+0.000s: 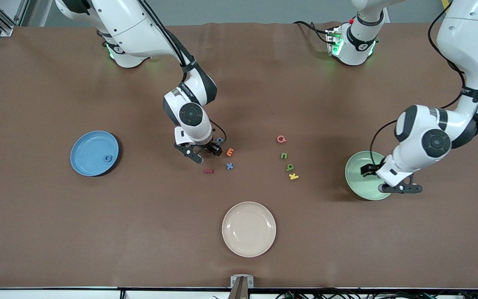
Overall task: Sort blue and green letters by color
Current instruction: 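Drop the B in the green plate while the right gripper grasps the blue m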
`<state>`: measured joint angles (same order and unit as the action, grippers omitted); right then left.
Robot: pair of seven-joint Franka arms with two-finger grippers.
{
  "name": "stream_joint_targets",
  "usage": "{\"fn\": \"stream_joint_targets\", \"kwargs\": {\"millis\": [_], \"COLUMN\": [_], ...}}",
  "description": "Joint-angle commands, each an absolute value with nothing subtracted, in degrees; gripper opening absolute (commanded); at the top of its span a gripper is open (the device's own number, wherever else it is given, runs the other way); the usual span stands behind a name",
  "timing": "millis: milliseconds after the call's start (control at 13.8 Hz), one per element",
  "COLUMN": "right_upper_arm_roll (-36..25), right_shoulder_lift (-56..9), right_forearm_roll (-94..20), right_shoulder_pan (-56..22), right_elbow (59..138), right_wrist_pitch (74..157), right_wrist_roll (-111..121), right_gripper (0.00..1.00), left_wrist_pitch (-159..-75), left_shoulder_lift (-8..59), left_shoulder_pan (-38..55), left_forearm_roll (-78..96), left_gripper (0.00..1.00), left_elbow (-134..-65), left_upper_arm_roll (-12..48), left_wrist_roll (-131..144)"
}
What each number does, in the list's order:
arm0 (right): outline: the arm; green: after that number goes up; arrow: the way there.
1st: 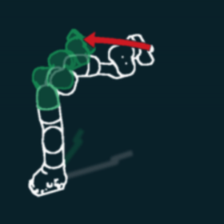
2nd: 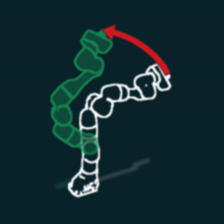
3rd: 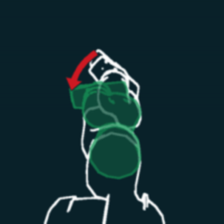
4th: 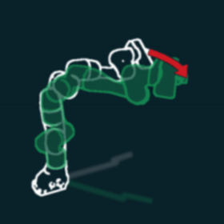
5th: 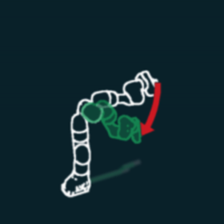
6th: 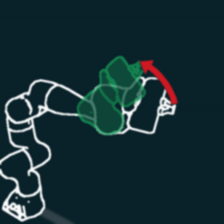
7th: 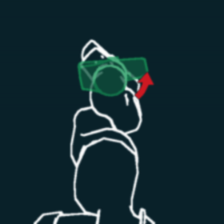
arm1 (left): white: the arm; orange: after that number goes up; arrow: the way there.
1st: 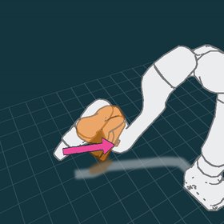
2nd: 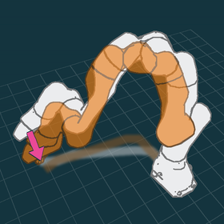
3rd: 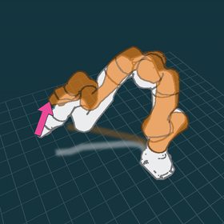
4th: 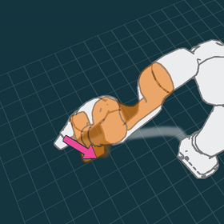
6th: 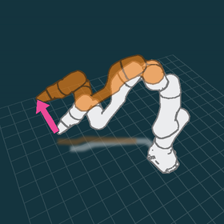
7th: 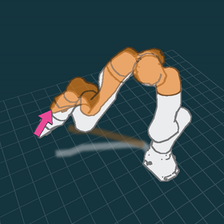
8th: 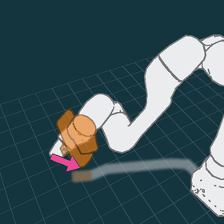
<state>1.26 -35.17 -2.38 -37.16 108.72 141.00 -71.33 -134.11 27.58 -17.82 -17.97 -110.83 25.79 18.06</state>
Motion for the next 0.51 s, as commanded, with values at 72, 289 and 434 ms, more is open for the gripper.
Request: {"fn": "stream_joint_targets", "kwargs": {"millis": [72,289,434], "right_upper_arm_roll": [0.7,0.7,0.7], "right_shoulder_lift": [-35.9,-35.9,-35.9], "right_forearm_roll": [-1.1,-0.8,-0.8], "right_shoulder_pan": [-37.5,-37.5,-37.4], "right_elbow": [108.0,108.0,107.9], "right_wrist_pitch": [140.8,140.7,140.5], "right_wrist_roll": [-71.5,-71.5,-71.5], "right_gripper": [0.60,0.31,0.07], "left_wrist_pitch": [-131.7,-131.7,-131.7], "left_shoulder_lift": [27.1,31.5,35.3], "left_shoulder_pan": [-13.7,-6.3,-2.0], "left_forearm_roll": [-18.6,-18.6,-19.1], "left_gripper": [0.91,0.79,0.76], "left_elbow": [-108.5,-103.5,-99.5], "left_upper_arm_roll": [30.4,30.2,29.9], "left_wrist_roll": [32.5,42.7,50.2]}}
